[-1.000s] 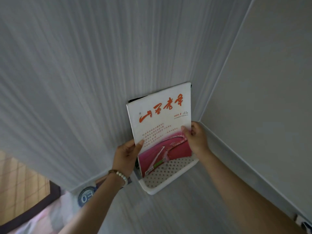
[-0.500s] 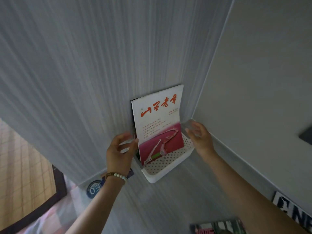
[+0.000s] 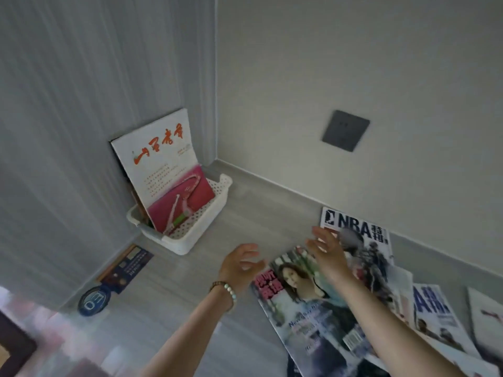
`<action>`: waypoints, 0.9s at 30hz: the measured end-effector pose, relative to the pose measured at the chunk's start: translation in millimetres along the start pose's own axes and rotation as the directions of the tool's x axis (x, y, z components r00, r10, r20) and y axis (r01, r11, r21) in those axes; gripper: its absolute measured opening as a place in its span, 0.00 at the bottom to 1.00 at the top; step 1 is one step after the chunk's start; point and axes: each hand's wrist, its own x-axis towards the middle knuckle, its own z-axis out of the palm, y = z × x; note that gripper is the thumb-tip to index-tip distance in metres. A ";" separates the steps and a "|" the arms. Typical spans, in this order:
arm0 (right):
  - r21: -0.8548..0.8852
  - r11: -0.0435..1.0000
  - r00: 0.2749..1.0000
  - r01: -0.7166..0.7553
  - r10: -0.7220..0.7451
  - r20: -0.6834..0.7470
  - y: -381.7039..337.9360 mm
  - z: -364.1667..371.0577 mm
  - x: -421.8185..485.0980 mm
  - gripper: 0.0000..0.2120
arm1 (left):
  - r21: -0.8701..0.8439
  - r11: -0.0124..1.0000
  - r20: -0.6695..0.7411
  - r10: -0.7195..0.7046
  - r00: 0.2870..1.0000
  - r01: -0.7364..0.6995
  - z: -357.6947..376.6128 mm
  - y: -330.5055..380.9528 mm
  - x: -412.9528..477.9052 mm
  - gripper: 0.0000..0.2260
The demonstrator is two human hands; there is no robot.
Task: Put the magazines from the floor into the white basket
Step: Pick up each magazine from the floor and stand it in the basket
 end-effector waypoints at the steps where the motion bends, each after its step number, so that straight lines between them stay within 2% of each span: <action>1: -0.019 0.999 0.999 -0.026 0.025 -0.040 9.8 -15.9 -13.1 0.22 | 0.009 1.000 0.049 -0.029 0.998 0.029 13.6 -5.5 -5.0 0.18; 4: -0.059 0.993 0.989 -0.102 0.095 -0.117 41.4 -58.2 -53.3 0.24 | 0.101 0.993 0.184 -0.087 0.979 0.069 50.9 -24.6 -18.3 0.25; 7: -0.135 0.972 0.973 -0.190 0.168 -0.156 72.7 -86.8 -88.5 0.26 | 0.294 0.955 0.247 -0.108 0.963 0.032 79.5 -46.7 -30.8 0.29; 10: -0.119 0.971 0.978 -0.206 0.201 -0.054 95.7 -90.9 -117.1 0.30 | 0.531 0.847 0.215 -0.164 0.963 0.026 100.2 -70.1 -40.5 0.37; 11: -0.173 0.972 0.987 -0.159 0.159 -0.017 103.0 -87.0 -125.1 0.29 | 0.569 0.821 0.185 -0.185 0.965 0.048 104.7 -76.8 -44.2 0.39; 12: -0.307 0.943 0.992 -0.124 0.125 -0.016 109.9 -82.1 -131.9 0.25 | 0.577 0.813 0.149 -0.198 0.969 0.078 108.1 -81.7 -47.8 0.42; 14: -0.529 0.845 0.997 -0.071 0.039 -0.071 124.0 -72.0 -139.3 0.23 | 0.514 0.848 0.057 -0.181 0.982 0.127 111.8 -86.1 -53.7 0.44; 16: -0.549 0.835 0.994 -0.037 -0.028 -0.110 129.2 -61.6 -145.8 0.24 | 0.373 0.913 -0.070 -0.150 0.986 0.165 110.9 -84.7 -54.9 0.44; 19: -0.550 0.832 0.986 -0.080 -0.015 -0.166 129.4 -52.9 -147.1 0.26 | 0.196 0.949 -0.252 -0.196 0.948 0.248 95.9 -79.7 -45.5 0.40; 21: -0.535 0.835 0.978 -0.131 0.020 -0.209 128.5 -51.7 -144.5 0.26 | 0.119 0.947 -0.255 -0.261 0.931 0.298 82.5 -79.1 -37.9 0.36; 24: -0.408 0.895 0.974 -0.177 0.100 -0.202 126.4 -51.5 -136.3 0.22 | -0.065 0.934 -0.157 -0.356 0.921 0.350 65.4 -77.9 -30.7 0.32; 27: -0.257 0.938 0.964 -0.234 0.190 -0.185 121.1 -50.8 -128.0 0.20 | 0.132 0.923 -0.154 -0.342 0.927 0.362 52.6 -77.8 -24.5 0.27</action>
